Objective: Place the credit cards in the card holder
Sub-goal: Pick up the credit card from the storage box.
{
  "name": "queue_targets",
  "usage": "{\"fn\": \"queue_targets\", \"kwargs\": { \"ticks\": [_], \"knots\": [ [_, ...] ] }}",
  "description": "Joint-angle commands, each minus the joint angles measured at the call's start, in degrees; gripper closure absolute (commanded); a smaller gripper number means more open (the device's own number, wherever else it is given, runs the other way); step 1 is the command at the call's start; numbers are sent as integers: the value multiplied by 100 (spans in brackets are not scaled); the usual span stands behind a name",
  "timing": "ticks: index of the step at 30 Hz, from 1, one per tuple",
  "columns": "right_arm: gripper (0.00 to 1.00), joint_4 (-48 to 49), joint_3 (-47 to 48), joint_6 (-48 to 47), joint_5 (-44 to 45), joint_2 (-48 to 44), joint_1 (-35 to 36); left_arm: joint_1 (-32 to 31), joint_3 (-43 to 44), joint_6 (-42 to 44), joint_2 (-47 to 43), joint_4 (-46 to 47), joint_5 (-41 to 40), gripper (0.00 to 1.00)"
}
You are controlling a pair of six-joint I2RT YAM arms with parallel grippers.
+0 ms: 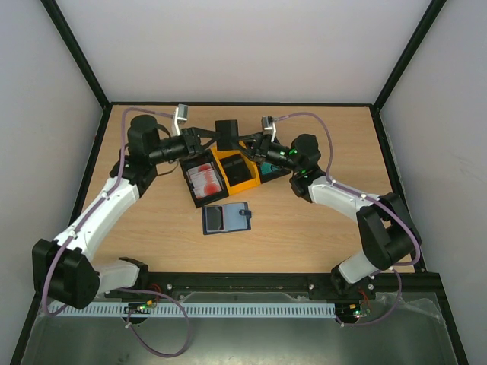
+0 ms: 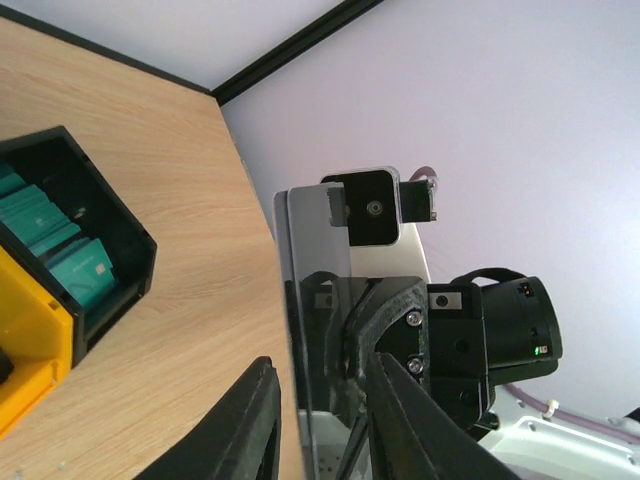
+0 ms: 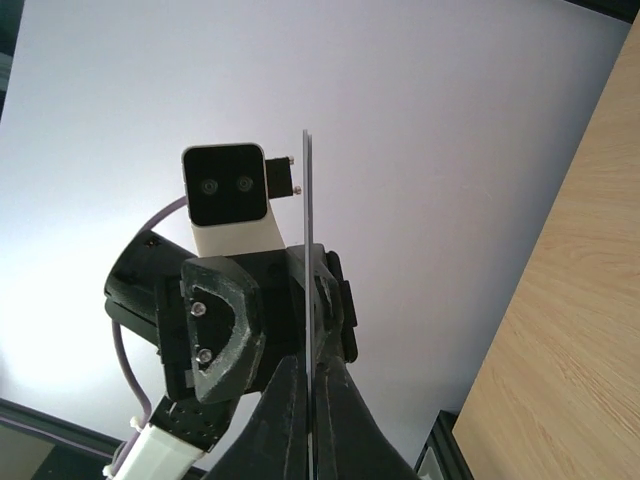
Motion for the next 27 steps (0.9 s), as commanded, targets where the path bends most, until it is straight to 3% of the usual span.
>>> {"fn": "queue_targets", "kwargs": {
  "ticks": [1,19,27],
  "knots": [
    [98,436,-9,224,-24,72,-10,135,-213,-168,-188,313,276,76],
    [98,831,-142,476,-177,72,-8,270,-333,-11,2,218,220,86],
    [98,1090,-161,648,-285,120,-3,264,-426,-18,56,319,334,86]
  ]
}}
